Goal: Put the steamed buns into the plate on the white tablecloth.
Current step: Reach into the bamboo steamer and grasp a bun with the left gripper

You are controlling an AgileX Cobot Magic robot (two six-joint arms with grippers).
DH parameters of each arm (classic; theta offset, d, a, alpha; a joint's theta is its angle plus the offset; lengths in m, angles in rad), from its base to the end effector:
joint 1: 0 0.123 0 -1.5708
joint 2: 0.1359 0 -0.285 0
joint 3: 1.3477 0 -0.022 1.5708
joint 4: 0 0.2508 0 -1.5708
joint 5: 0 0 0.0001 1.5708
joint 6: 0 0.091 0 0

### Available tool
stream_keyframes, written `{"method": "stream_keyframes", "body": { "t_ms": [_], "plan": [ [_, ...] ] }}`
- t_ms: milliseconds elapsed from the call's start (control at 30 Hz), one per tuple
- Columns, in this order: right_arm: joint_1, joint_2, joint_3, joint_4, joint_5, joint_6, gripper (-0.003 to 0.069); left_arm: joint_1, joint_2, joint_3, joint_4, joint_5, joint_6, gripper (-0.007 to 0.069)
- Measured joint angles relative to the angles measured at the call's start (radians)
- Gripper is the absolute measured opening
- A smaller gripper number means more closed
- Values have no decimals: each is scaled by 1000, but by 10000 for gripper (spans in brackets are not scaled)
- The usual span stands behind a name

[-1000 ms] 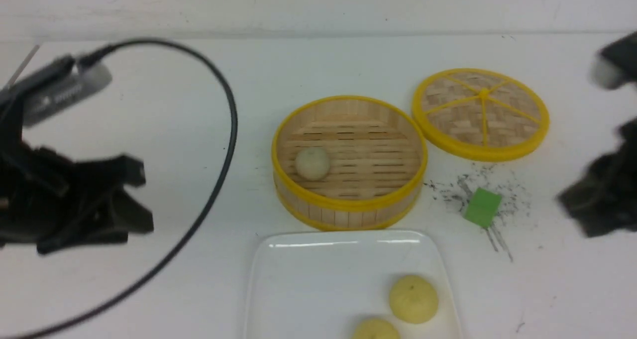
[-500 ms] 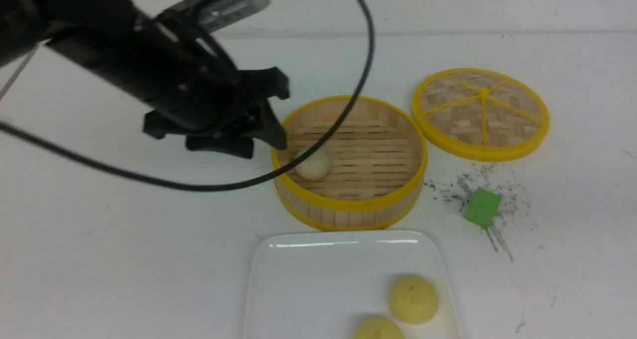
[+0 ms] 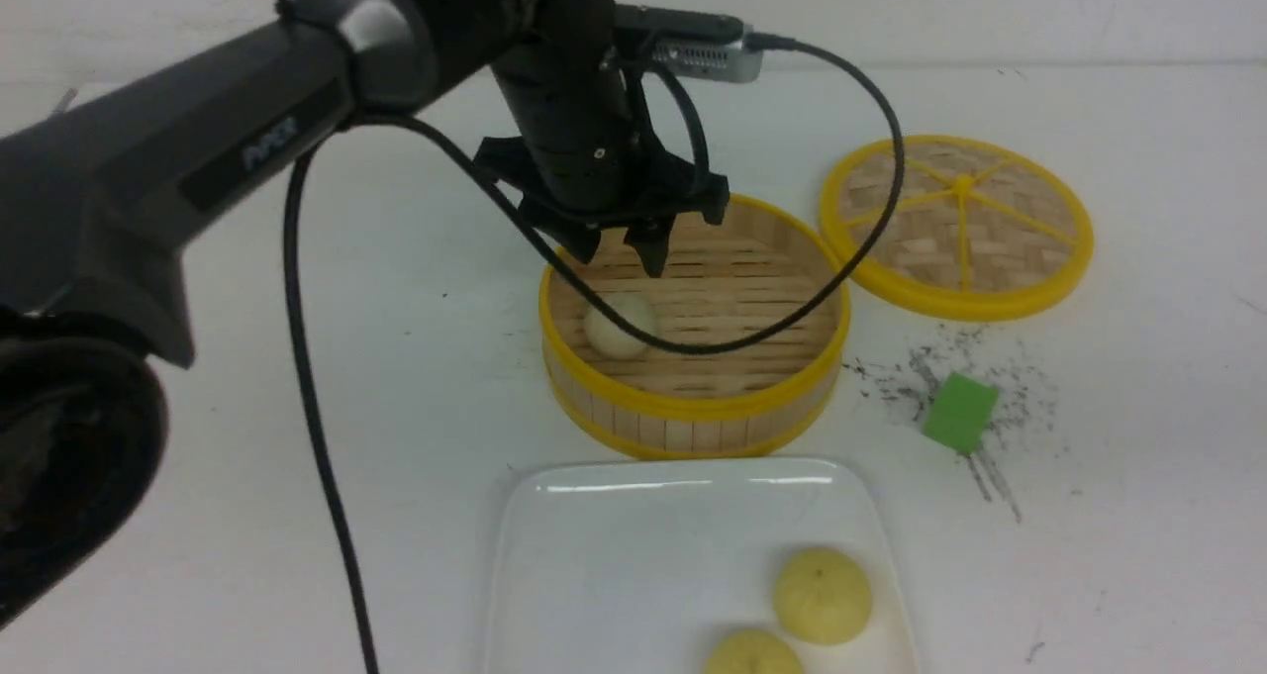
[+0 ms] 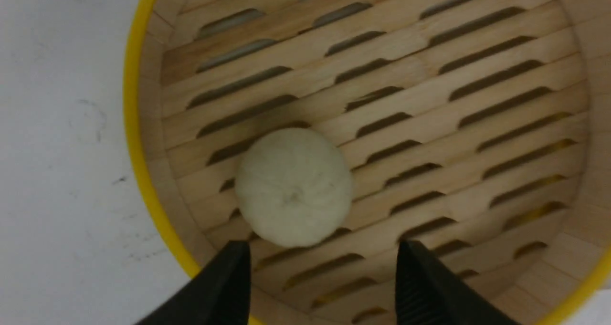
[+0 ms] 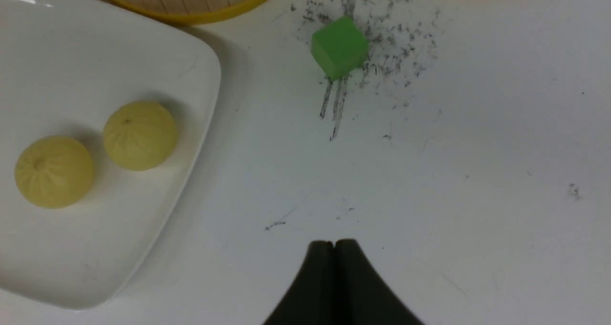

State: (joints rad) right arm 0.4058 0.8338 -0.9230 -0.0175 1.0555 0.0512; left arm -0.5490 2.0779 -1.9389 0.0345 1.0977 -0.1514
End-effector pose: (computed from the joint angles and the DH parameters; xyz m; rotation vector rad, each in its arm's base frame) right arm 0.1290 0.0539 0.3536 -0.4373 2.4188 0.1787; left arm 0.3935 -0.2375 0.2770 0.5514 2.6739 -0.1566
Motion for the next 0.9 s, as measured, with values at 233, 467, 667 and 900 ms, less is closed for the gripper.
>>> {"method": "stream_keyframes", "body": {
  "t_ms": [233, 467, 667, 900],
  "plan": [
    [0, 1, 55, 33, -54, 0, -3, 0, 91, -8, 63, -38, 0, 426],
    [0, 1, 59, 42, -84, 0, 0, 0, 131, -9, 65, -54, -17, 408],
    [0, 1, 59, 49, -139, 37, 5, 0, 139, -14, 59, -49, -73, 119],
    [0, 1, 59, 52, -146, 44, 12, -1, 9, -13, 43, 19, -77, 26]
  ]
}}
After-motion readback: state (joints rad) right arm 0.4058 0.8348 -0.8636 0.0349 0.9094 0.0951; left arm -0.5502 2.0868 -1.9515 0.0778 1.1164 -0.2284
